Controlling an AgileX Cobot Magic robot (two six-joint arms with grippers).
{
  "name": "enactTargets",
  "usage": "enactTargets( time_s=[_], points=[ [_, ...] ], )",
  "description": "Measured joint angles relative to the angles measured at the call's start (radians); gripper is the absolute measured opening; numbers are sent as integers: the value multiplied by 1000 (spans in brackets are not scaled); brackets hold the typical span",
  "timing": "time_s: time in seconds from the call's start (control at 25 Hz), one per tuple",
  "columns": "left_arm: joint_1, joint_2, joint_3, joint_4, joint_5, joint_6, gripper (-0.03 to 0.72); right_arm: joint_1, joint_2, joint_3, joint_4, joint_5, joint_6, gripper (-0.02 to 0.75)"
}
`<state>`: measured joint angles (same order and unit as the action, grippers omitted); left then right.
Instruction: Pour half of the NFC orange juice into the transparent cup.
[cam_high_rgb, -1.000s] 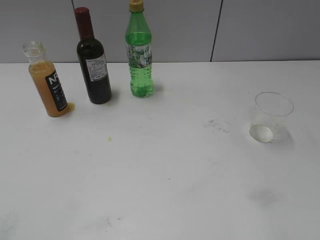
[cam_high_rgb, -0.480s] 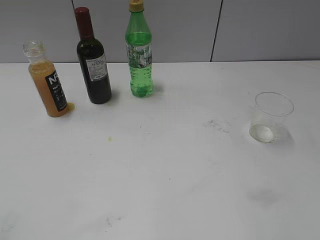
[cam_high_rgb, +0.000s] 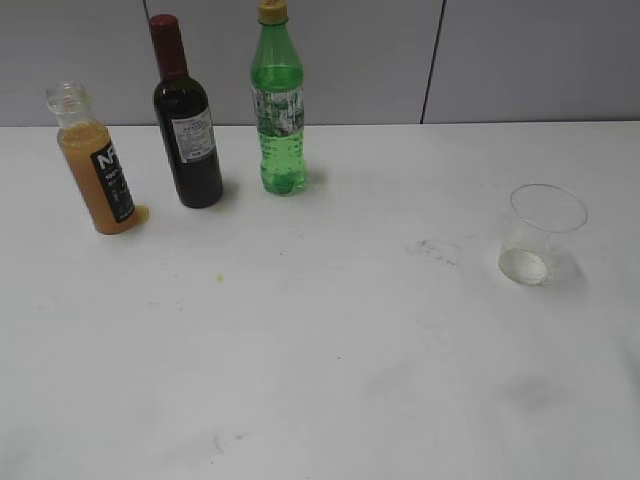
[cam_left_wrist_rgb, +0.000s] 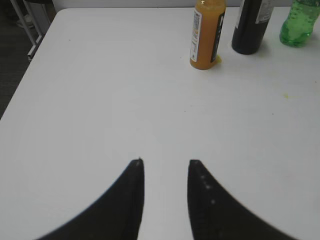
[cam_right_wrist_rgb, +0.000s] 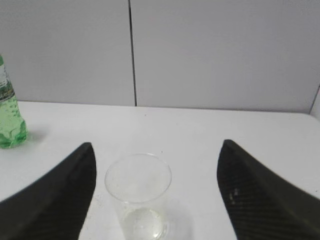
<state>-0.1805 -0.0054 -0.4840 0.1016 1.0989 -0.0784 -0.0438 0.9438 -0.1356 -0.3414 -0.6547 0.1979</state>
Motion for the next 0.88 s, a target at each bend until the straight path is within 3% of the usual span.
enactTargets(
  time_s=[0.24, 0.48, 0.64, 0.88],
  points=[
    [0, 0, 0, 0, 0, 0, 240, 0, 160, 3, -11, -90, 16, 667],
    [0, 0, 0, 0, 0, 0, 240, 0, 343, 2, -43, -209, -35, 668],
    [0, 0, 0, 0, 0, 0, 240, 0, 485, 2, -51, -367, -137, 667],
    [0, 0, 0, 0, 0, 0, 240, 0, 705, 2, 5, -539, -198, 666]
  ],
)
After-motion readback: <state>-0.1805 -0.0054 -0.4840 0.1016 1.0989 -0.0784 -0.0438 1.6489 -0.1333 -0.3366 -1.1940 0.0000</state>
